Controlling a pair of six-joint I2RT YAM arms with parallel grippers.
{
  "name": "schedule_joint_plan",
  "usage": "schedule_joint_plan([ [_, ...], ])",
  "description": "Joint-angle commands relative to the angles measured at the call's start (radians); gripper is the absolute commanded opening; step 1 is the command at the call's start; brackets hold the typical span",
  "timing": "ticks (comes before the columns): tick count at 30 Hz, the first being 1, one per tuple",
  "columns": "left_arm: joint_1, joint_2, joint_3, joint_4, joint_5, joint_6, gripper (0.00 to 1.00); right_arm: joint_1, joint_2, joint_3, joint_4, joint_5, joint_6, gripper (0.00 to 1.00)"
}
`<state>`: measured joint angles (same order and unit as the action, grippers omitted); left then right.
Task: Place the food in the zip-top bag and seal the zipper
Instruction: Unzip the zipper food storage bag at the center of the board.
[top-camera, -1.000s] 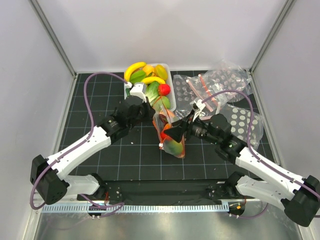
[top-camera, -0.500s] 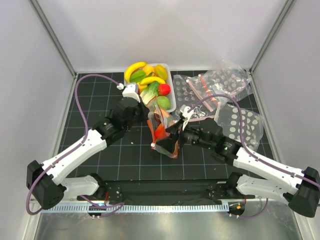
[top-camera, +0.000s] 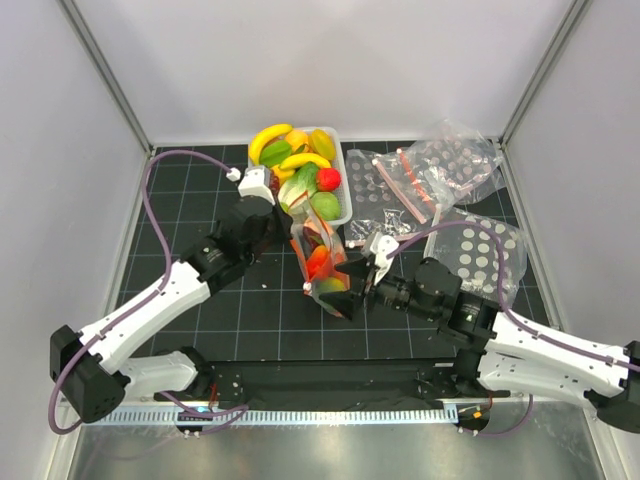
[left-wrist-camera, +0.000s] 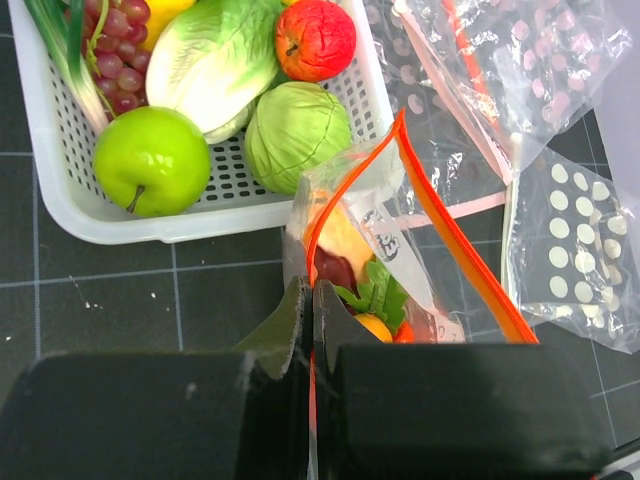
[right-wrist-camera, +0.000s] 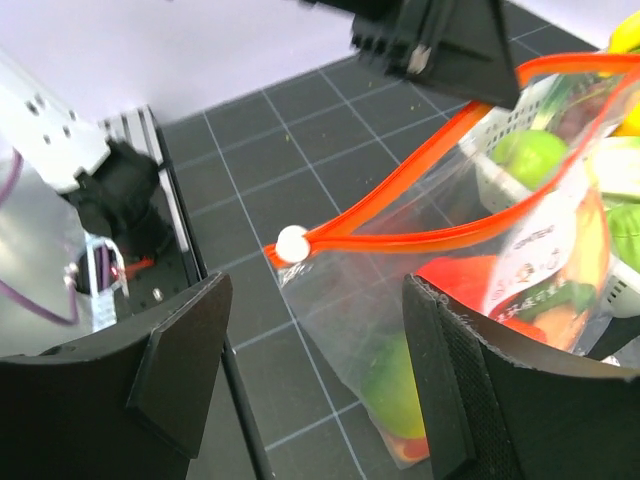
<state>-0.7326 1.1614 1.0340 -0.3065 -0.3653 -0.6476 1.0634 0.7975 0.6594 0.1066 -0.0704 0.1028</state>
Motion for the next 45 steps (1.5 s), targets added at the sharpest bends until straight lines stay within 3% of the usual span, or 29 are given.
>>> schedule_joint_plan([
  [1,0.007,-0.049,-0.002,0.027,-0.060,0.000,0.00,0.073,0.032,-0.023,0.047,0.102,-0.090,0.75],
  [5,0.006,-0.060,-0.008,0.027,-0.067,0.006,0.00,0.287,0.081,-0.047,0.068,0.358,-0.173,0.75],
  [9,0.006,-0.065,-0.009,0.027,-0.061,0.006,0.00,0.412,0.163,-0.044,0.155,0.588,-0.258,0.78],
  [14,0.006,-0.059,-0.014,0.032,-0.037,-0.004,0.00,0.443,0.317,-0.001,0.226,0.771,-0.282,0.81],
  [16,0.006,-0.049,-0.014,0.038,-0.032,-0.007,0.00,0.445,0.367,0.023,0.268,0.877,-0.291,0.76],
  [17,0.006,-0.046,-0.012,0.038,-0.029,-0.007,0.00,0.445,0.367,0.025,0.286,0.894,-0.295,0.71],
  [20,0.006,-0.045,-0.012,0.040,-0.026,-0.004,0.00,0.445,0.368,0.013,0.346,0.896,-0.304,0.42],
  [21,0.006,-0.045,-0.012,0.038,-0.021,-0.003,0.00,0.445,0.350,0.013,0.338,0.894,-0.301,0.31],
  [22,0.006,-0.049,-0.011,0.038,-0.020,0.000,0.00,0.445,0.332,0.011,0.329,0.891,-0.296,0.08],
  [23,0.006,-0.054,-0.011,0.040,-0.018,0.012,0.01,0.445,0.312,0.006,0.318,0.880,-0.292,0.01],
  [24,0.006,-0.071,-0.011,0.040,-0.018,0.019,0.03,0.445,0.287,-0.001,0.300,0.850,-0.291,0.01],
  [25,0.007,-0.080,-0.011,0.040,-0.029,0.026,0.06,0.446,0.214,-0.018,0.286,0.816,-0.291,0.01],
  [28,0.006,-0.136,-0.017,0.038,-0.032,0.061,0.39,0.438,0.059,-0.041,0.191,0.707,-0.296,0.01],
  [29,0.006,-0.155,-0.020,0.038,-0.027,0.074,0.56,0.416,0.017,-0.043,0.164,0.687,-0.290,0.01],
  [31,0.004,-0.215,-0.028,0.038,-0.027,0.097,0.69,0.388,-0.090,-0.059,0.108,0.630,-0.252,0.01],
  [37,-0.034,-0.385,-0.118,0.128,0.020,0.155,0.85,0.303,-0.164,-0.080,0.064,0.528,-0.213,0.01],
  [38,-0.056,-0.431,-0.142,0.218,0.054,0.172,0.87,0.300,-0.155,-0.076,0.062,0.521,-0.216,0.01],
  [42,-0.077,-0.482,-0.277,0.473,0.344,0.239,0.94,0.296,-0.089,-0.083,0.064,0.411,-0.299,0.01],
  [45,-0.077,-0.476,-0.313,0.547,0.468,0.256,0.95,0.296,-0.057,-0.054,0.019,0.367,-0.298,0.01],
])
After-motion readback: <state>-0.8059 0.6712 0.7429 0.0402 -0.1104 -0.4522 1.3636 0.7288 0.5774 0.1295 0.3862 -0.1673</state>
